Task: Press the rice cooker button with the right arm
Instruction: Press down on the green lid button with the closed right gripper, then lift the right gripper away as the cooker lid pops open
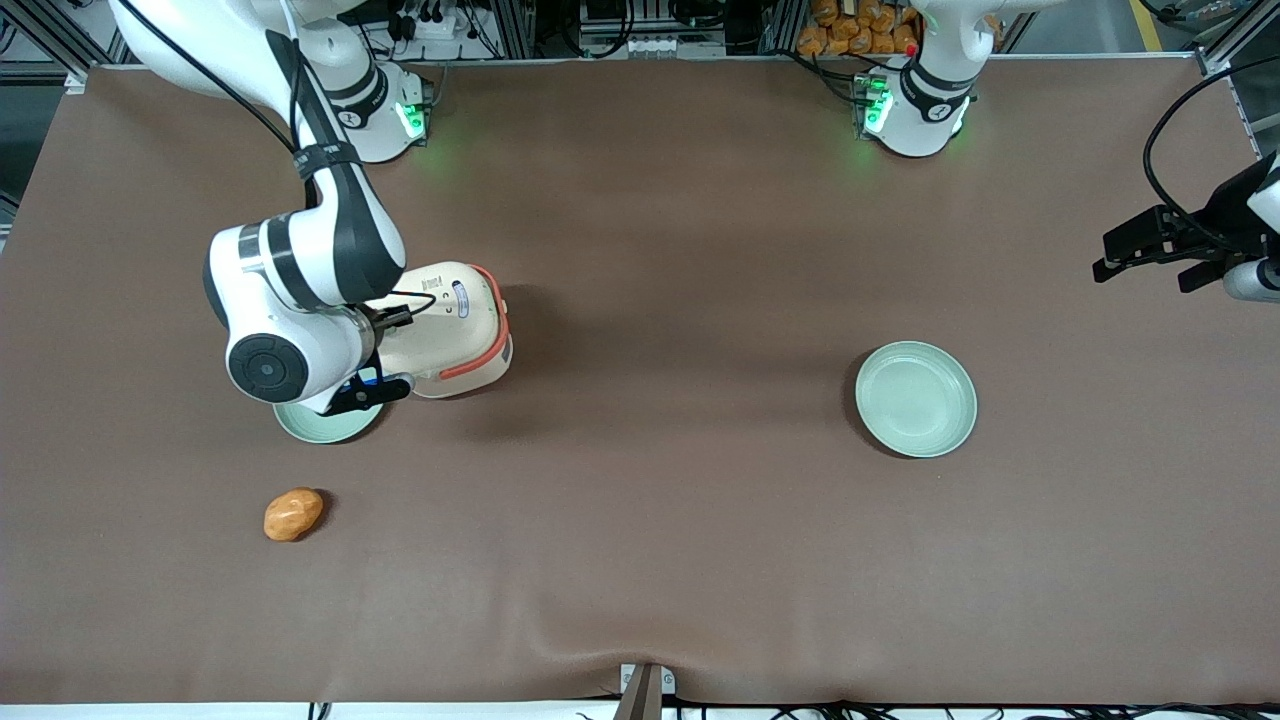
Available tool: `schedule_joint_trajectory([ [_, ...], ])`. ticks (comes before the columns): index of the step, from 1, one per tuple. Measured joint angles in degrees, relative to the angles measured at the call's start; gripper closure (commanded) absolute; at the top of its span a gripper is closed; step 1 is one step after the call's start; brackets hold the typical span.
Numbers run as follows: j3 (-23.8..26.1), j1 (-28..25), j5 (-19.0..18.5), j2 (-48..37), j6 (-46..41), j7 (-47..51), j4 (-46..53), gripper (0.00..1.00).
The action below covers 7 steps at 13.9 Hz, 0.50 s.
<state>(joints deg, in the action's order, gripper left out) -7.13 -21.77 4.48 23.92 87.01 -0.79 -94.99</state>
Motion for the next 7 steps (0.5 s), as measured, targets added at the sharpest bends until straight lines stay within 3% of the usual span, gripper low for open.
schedule_joint_trajectory([
  [3, 0.0, -0.1, 0.0, -0.2, 0.2, 0.0, 1.8, 0.99],
  [4, 0.0, -0.1, 0.0, -0.3, 0.1, 0.0, 3.3, 0.94],
  [5, 0.0, -0.1, 0.0, -0.6, -0.5, 0.0, 5.3, 0.81],
  [7, 0.0, -0.1, 0.0, -1.8, -2.0, 0.0, 8.9, 0.39],
])
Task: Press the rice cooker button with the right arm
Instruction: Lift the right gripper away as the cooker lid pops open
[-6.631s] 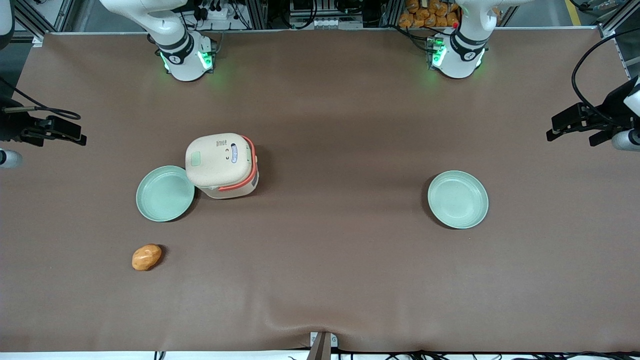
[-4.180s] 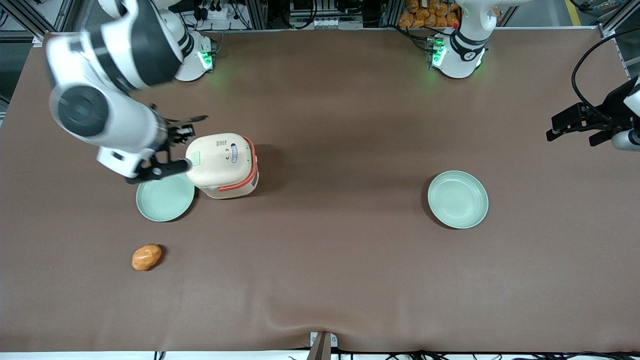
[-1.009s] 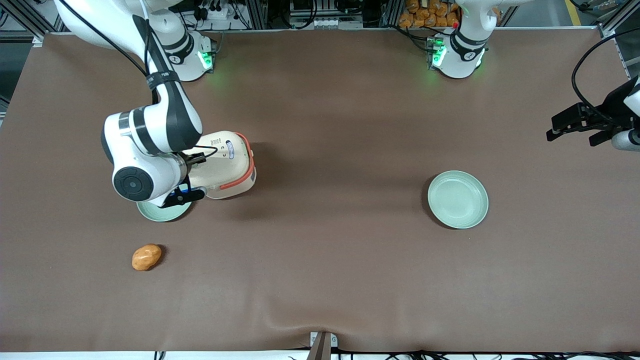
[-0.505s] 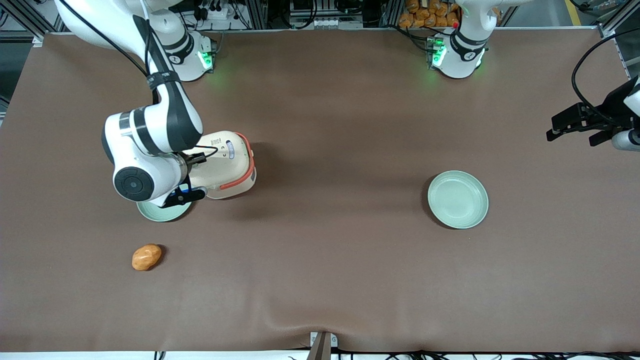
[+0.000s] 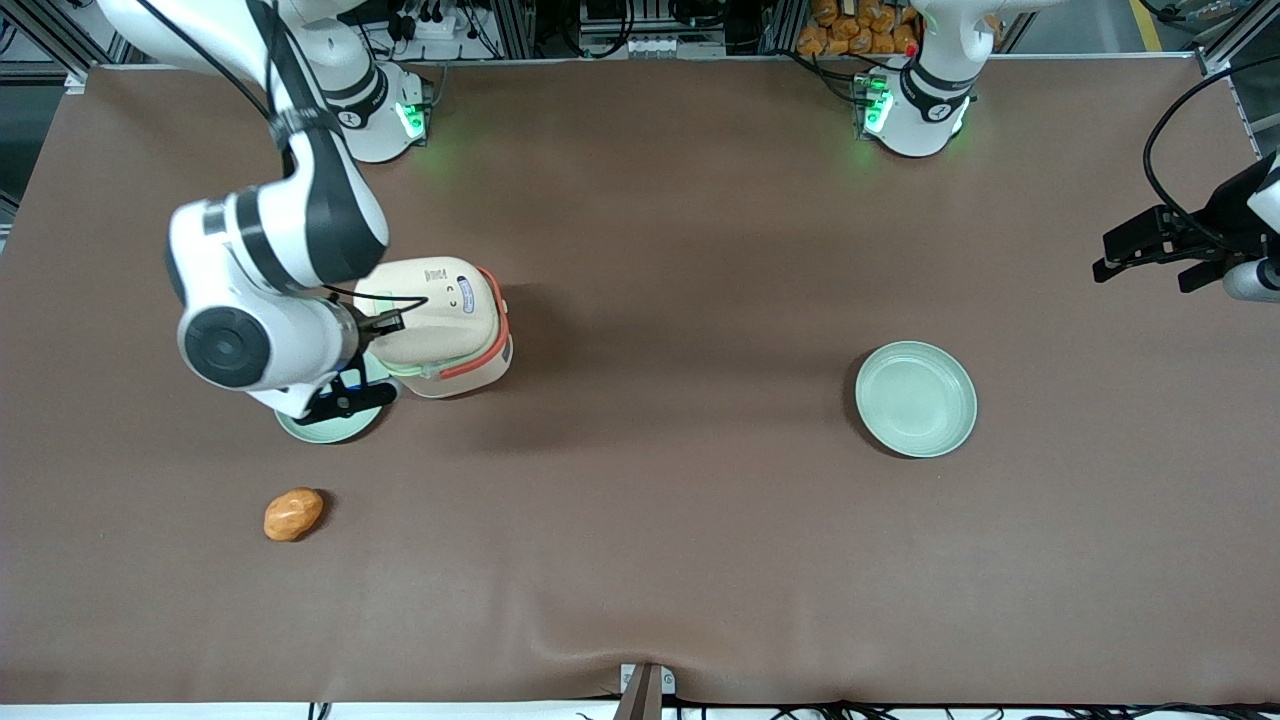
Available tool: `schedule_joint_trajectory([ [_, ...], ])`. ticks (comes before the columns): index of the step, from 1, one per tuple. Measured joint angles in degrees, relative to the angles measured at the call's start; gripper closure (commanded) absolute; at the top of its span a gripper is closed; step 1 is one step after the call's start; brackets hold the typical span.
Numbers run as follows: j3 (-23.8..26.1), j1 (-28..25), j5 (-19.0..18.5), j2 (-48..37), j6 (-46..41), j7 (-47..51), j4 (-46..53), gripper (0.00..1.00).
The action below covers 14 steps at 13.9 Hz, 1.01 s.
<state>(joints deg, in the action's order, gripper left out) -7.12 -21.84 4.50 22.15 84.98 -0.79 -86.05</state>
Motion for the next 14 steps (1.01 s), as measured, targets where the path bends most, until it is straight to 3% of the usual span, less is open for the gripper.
schedule_joint_trajectory([
  [1, 0.0, 0.0, 0.0, -0.9, -0.4, 0.0, 0.9, 0.27],
  [2, -0.1, 0.1, 0.0, -1.9, -0.6, 0.0, 1.4, 0.08],
  [3, -0.1, 0.3, 0.0, -2.8, -0.6, 0.0, 1.5, 0.0],
  [10, -0.2, 3.6, 0.0, -10.4, -0.6, -0.3, 2.5, 0.0],
  [14, -0.4, 8.2, -0.1, -14.8, -0.9, -0.4, 3.4, 0.0],
])
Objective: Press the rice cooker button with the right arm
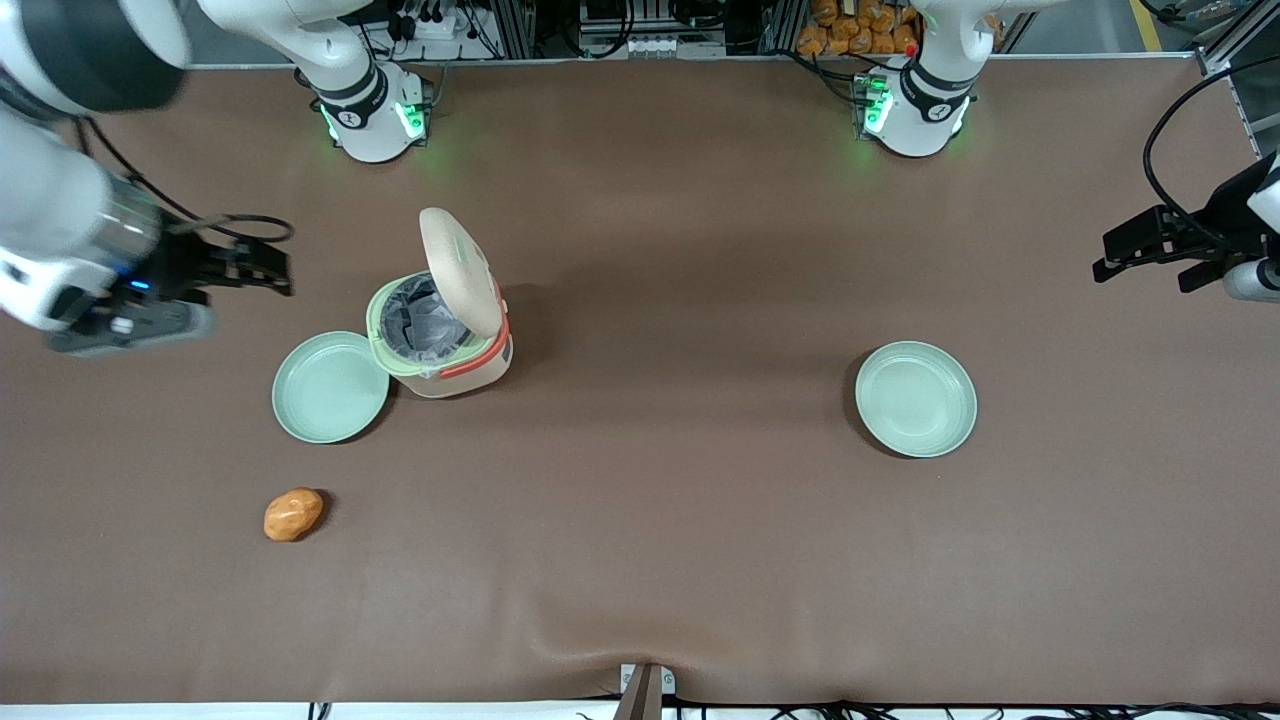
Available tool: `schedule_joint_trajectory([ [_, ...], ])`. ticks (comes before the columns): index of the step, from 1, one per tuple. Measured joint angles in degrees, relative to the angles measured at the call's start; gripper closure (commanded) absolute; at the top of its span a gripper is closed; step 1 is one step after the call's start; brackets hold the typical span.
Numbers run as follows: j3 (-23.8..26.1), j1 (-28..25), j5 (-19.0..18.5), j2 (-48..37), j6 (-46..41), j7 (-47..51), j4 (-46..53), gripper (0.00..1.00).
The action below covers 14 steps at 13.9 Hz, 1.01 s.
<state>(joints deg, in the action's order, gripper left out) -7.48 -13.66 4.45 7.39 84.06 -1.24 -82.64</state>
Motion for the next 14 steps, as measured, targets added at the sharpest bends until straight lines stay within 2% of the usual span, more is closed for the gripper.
schedule_joint_trajectory([
  [7, -0.2, 7.6, -0.7, -3.8, -5.9, -5.0, 0.4, 0.0],
  [11, 0.0, 8.0, -3.5, -4.0, -6.7, -5.1, 0.4, 0.0],
  [14, 0.0, 8.0, -4.1, -4.2, -7.9, -5.1, 0.4, 0.0],
])
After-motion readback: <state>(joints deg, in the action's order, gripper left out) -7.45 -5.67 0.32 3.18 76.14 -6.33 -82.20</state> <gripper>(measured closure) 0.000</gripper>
